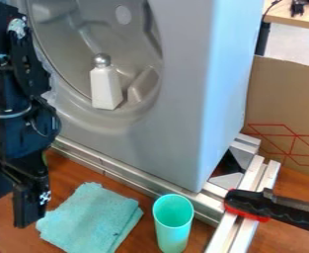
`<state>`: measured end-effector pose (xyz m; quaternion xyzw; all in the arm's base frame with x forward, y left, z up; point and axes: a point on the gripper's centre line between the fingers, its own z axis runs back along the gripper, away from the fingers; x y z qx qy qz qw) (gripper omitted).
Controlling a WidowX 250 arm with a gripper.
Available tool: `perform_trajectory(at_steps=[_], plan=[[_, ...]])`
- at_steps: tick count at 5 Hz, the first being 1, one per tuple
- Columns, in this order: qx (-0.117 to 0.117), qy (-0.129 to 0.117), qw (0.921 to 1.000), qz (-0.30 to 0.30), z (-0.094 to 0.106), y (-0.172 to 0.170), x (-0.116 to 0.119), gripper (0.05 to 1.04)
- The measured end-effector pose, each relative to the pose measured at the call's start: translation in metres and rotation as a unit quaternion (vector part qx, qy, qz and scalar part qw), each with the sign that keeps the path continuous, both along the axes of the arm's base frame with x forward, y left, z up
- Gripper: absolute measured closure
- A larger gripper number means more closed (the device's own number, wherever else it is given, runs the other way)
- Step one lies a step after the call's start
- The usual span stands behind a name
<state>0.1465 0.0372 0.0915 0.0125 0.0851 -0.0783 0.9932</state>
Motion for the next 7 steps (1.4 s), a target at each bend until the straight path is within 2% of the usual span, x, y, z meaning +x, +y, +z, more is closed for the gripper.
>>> perform_trajectory(at_steps=[1, 2, 3, 4, 5, 6, 7], plan=[[-0.001, 0.006, 1.0, 0.003, -0.003, 0.0, 0.0, 0.081], [0.015, -0.012, 0.9997, 0.013, -0.032, -0.001, 0.036, 0.081], [0.022, -0.039, 0.9988, 0.021, -0.043, -0.002, 0.059, 0.081], [0.031, -0.048, 0.998, 0.026, -0.057, -0.006, 0.074, 0.081], [0.048, -0.044, 0.9969, 0.043, -0.072, -0.001, 0.077, 0.081], [0.028, -0.058, 0.9968, 0.047, -0.083, 0.001, 0.078, 0.081], [0.007, -0.045, 0.9977, 0.05, -0.098, 0.0, 0.079, 0.081]])
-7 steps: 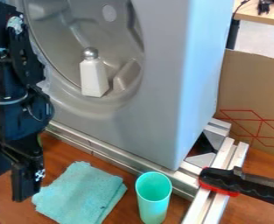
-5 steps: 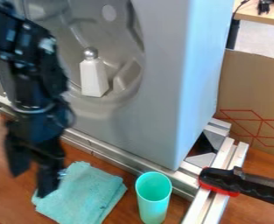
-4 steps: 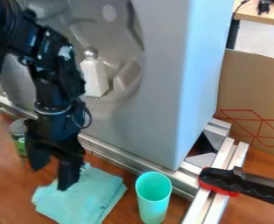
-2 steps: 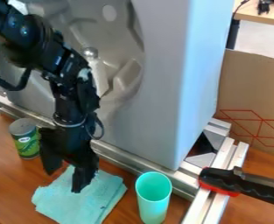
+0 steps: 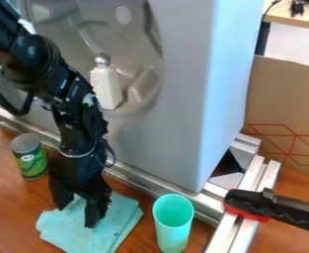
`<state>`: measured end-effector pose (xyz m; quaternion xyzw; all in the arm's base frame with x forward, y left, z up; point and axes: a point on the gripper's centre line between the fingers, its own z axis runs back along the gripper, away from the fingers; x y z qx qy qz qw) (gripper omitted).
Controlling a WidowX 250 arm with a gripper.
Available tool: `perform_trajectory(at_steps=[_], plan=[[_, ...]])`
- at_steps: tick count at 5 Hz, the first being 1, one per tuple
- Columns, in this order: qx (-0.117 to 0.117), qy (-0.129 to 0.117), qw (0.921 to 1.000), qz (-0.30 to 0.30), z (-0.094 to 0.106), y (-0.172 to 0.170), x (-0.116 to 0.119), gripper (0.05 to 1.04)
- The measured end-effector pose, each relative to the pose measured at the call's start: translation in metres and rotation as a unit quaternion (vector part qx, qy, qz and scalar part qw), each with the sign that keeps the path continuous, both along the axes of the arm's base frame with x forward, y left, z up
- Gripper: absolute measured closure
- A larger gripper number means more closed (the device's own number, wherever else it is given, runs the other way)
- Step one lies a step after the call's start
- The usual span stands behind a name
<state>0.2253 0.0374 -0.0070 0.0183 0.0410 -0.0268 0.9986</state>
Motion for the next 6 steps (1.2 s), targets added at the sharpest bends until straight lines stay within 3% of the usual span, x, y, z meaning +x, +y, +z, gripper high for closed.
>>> perform_trajectory(at_steps=[1, 3, 4, 5, 6], plan=[[-0.01, 0.015, 0.9998, -0.003, -0.018, -0.003, 0.0, 0.081], [0.0, 0.005, 1.0, 0.004, -0.024, -0.005, -0.005, 0.081], [0.012, 0.063, 0.9979, -0.014, -0.021, -0.012, -0.044, 0.081], [0.01, 0.074, 0.9956, -0.056, -0.004, -0.031, -0.063, 0.081], [-0.022, 0.063, 0.995, -0.075, -0.005, -0.049, -0.061, 0.081]])
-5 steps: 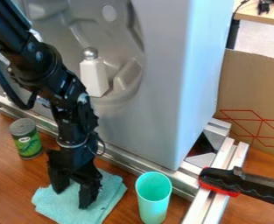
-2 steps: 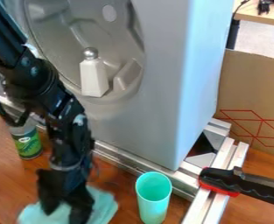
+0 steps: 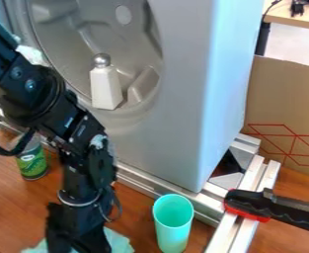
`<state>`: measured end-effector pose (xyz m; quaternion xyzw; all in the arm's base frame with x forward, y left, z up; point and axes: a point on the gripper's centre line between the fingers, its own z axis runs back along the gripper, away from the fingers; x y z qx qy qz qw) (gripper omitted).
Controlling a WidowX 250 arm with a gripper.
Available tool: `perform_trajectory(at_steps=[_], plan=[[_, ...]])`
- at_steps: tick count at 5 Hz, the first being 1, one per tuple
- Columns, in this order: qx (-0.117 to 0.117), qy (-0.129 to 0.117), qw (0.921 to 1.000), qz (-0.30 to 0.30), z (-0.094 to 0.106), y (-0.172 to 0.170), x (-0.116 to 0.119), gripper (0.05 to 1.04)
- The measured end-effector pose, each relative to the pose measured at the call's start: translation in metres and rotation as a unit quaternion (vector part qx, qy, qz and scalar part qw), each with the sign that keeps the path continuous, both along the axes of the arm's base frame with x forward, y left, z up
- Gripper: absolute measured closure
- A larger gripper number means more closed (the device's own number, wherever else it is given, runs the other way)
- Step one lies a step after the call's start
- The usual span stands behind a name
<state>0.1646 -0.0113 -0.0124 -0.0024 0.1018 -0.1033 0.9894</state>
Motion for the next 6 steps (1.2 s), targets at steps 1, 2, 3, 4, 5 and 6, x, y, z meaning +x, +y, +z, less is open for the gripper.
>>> perform_trajectory(at_steps=[1, 2, 3, 4, 5, 6], plan=[[-0.025, -0.011, 0.9996, 0.0, -0.002, -0.009, 0.001, 0.083], [-0.013, -0.002, 0.9999, 0.007, 0.001, -0.01, -0.005, 0.083], [0.002, -0.024, 0.9996, 0.015, 0.018, -0.004, -0.005, 0.083], [0.02, -0.025, 0.9989, 0.035, 0.03, 0.011, -0.002, 0.083], [0.021, -0.03, 0.9983, 0.046, 0.045, 0.025, 0.005, 0.083], [0.021, -0.016, 0.9991, 0.033, 0.053, 0.034, 0.007, 0.083]])
